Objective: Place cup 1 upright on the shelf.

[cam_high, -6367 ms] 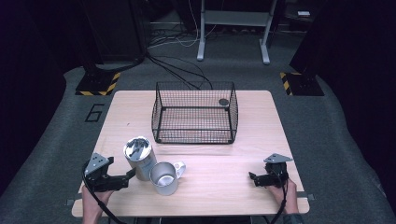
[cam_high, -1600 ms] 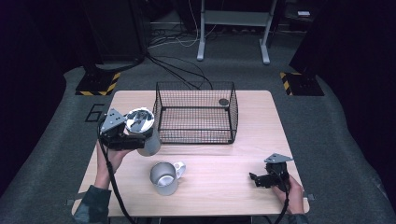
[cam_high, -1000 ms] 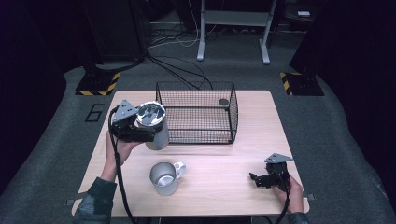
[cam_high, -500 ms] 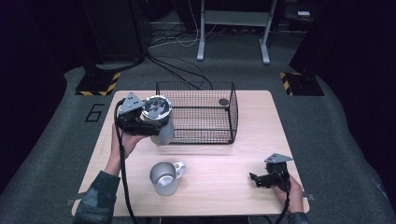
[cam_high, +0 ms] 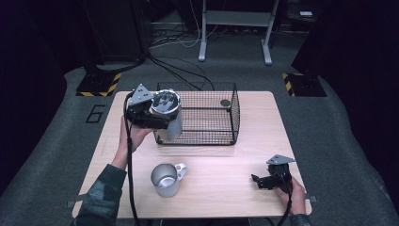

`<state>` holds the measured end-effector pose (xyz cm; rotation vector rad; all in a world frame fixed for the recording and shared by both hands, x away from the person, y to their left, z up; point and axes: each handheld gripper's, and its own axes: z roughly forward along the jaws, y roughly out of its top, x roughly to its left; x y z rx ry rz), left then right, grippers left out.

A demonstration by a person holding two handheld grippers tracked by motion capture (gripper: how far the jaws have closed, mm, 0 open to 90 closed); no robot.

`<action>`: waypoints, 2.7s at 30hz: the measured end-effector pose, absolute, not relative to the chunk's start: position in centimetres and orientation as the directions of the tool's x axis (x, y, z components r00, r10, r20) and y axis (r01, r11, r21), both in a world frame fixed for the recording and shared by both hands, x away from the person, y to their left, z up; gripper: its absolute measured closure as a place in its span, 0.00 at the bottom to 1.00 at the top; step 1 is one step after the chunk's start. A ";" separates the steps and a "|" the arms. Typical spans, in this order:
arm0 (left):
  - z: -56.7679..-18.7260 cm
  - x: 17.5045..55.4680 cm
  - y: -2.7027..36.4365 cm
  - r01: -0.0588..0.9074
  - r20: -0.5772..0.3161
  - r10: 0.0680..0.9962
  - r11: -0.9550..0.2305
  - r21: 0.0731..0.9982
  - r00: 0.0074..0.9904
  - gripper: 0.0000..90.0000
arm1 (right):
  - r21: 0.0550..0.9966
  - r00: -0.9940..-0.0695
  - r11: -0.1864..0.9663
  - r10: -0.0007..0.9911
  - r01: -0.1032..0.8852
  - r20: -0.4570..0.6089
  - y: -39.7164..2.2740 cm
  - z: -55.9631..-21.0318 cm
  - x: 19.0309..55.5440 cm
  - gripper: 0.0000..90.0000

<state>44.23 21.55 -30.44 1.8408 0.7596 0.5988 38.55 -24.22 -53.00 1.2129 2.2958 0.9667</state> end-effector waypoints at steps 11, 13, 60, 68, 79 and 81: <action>-29.4 46.0 20.6 0.222 0.058 0.733 -0.280 0.934 0.678 0.04 | 0.717 -0.562 0.395 0.827 0.574 -0.005 -24.2 -53.0 38.6 0.00; -29.2 46.3 20.4 0.222 0.058 0.734 -0.279 0.934 0.677 0.04 | 0.717 -0.562 0.395 0.827 0.575 -0.005 -24.2 -53.0 38.6 0.00; -33.8 55.2 18.7 0.369 0.008 0.803 -0.283 0.885 0.596 0.04 | 0.719 -0.554 0.384 0.833 0.579 0.001 -24.2 -53.0 38.5 0.00; -34.6 55.9 18.5 0.398 0.002 0.812 -0.288 0.871 0.583 0.04 | 0.719 -0.555 0.386 0.832 0.578 -0.001 -24.2 -53.0 38.5 0.00; -35.5 56.3 17.9 0.419 0.010 0.811 -0.313 0.852 0.585 0.04 | 0.719 -0.554 0.385 0.833 0.578 0.000 -24.2 -53.0 38.5 0.00; -35.6 56.4 17.9 0.424 0.013 0.810 -0.320 0.847 0.586 0.04 | 0.720 -0.554 0.384 0.833 0.578 0.000 -24.2 -53.0 38.5 0.00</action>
